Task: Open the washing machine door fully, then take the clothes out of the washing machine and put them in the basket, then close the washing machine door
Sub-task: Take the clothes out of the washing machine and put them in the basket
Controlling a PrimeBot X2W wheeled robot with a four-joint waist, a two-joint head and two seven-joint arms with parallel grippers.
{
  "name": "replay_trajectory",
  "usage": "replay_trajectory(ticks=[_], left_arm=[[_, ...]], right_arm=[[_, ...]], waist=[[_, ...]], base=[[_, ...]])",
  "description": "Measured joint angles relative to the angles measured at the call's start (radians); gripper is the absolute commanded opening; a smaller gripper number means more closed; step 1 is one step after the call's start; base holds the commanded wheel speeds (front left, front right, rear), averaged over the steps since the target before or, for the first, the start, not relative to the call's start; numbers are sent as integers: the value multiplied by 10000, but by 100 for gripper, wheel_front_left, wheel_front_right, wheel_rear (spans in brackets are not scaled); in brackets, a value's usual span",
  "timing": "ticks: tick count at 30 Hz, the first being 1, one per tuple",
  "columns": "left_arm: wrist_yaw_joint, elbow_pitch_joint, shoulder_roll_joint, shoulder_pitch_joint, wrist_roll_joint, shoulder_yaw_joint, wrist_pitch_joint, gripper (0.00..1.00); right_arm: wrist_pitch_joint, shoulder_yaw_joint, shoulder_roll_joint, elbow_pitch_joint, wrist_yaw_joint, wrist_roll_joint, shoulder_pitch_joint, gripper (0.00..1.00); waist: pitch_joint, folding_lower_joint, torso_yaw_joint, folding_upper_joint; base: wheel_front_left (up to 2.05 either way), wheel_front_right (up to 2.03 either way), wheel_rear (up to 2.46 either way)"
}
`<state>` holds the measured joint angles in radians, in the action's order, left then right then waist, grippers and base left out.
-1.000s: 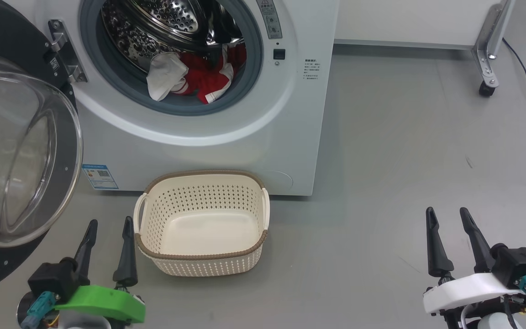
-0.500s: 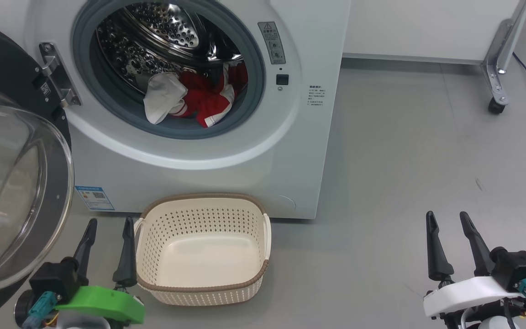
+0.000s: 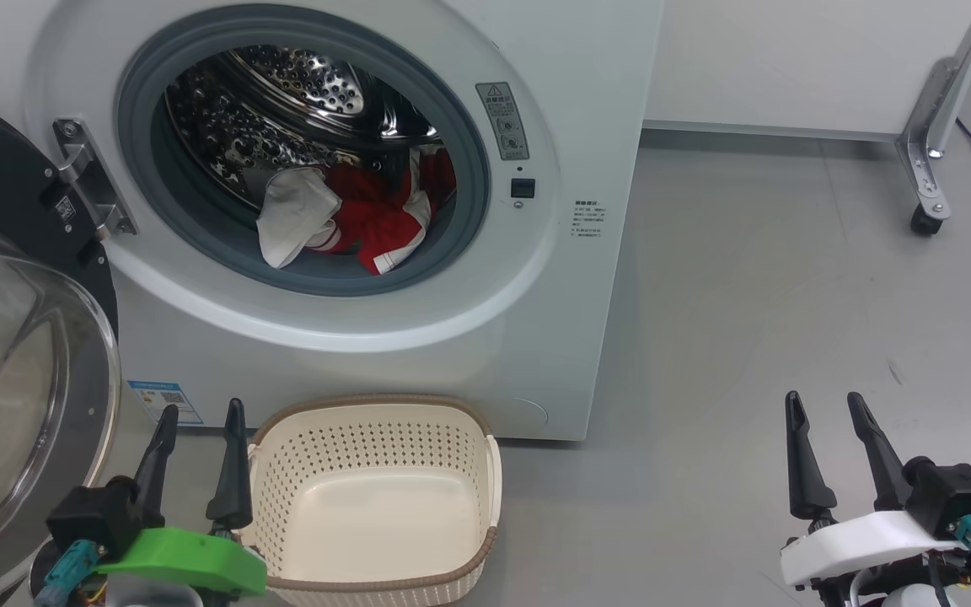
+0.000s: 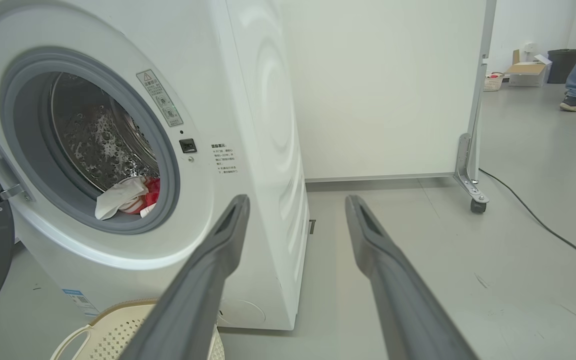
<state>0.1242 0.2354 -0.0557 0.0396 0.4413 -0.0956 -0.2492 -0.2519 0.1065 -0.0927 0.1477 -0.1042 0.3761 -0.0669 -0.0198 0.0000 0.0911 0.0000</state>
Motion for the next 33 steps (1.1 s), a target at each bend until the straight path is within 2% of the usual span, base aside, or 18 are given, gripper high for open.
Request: replay_trajectory(ticks=[13,33], left_arm=[[0,-17,-157,-1,-485,-17,0,100],[0,27,-134,-32,-577,-61,0,100]], right_arm=[[0,2,12,44,-2,-2,0,100],[0,2,25,56,-4,-4,0,100]], waist=[[-63,0,-38,0],[-52,0,-43,0]], base=[[8,-64,55],[-4,-5,9]])
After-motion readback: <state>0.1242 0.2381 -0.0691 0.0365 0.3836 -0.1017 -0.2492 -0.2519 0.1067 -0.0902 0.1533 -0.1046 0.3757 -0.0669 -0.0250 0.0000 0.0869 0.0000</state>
